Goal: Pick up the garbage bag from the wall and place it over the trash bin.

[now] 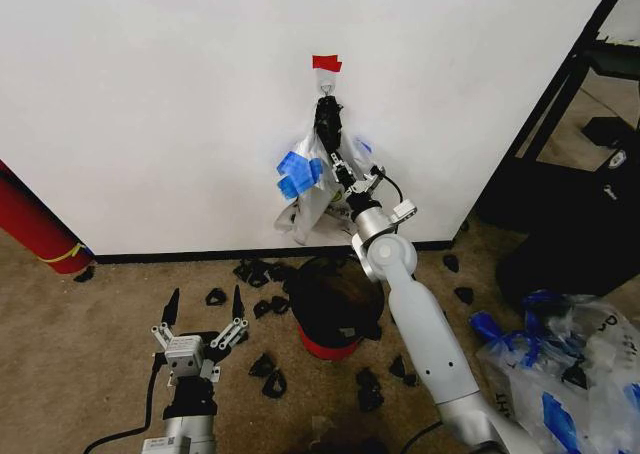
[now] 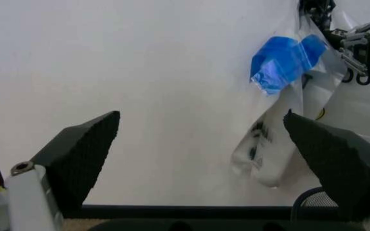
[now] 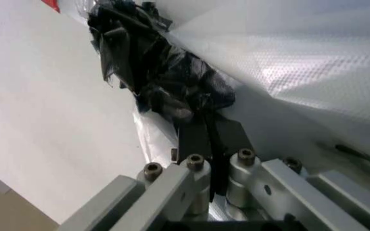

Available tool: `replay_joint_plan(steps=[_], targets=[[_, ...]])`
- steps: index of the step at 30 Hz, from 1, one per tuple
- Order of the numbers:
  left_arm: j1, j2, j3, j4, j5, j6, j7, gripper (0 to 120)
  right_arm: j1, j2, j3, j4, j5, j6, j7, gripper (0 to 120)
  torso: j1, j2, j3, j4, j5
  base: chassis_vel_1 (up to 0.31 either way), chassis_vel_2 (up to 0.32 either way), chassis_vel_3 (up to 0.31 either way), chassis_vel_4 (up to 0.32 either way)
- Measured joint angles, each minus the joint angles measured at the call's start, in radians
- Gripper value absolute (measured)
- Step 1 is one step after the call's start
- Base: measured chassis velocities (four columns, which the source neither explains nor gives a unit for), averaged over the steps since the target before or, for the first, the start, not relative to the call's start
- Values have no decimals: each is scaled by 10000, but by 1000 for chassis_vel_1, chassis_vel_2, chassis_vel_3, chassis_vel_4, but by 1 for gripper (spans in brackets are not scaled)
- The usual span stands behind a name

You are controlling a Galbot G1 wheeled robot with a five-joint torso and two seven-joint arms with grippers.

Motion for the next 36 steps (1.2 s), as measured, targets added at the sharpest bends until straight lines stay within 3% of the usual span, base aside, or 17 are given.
replay_joint_plan(steps=[8, 22, 27, 36], targets=[[2, 40, -8, -18, -17, -39, -3, 100, -770, -303, -1, 922, -250, 200, 27, 0, 0, 0, 0, 0, 0, 0, 0, 0, 0], [-22, 150, 162, -87, -24, -112, -5, 100, -4360, -1121, 516, 4456, -1478, 534, -210, 0, 0, 1, -1, 1, 1, 0, 0, 0, 0], [-14, 202, 210, -115, -26, -157, -5, 100, -6134, -1260, 912, 5797, -2419, 950, -378, 0, 0, 1, -1, -1, 1, 0, 0, 0, 0], [-62, 244, 334, -134, -54, -221, -2, 100, -8307, -1401, 1733, 6736, -4707, 2306, -1116, 0, 0, 1, -1, -1, 0, 0, 0, 0, 0]])
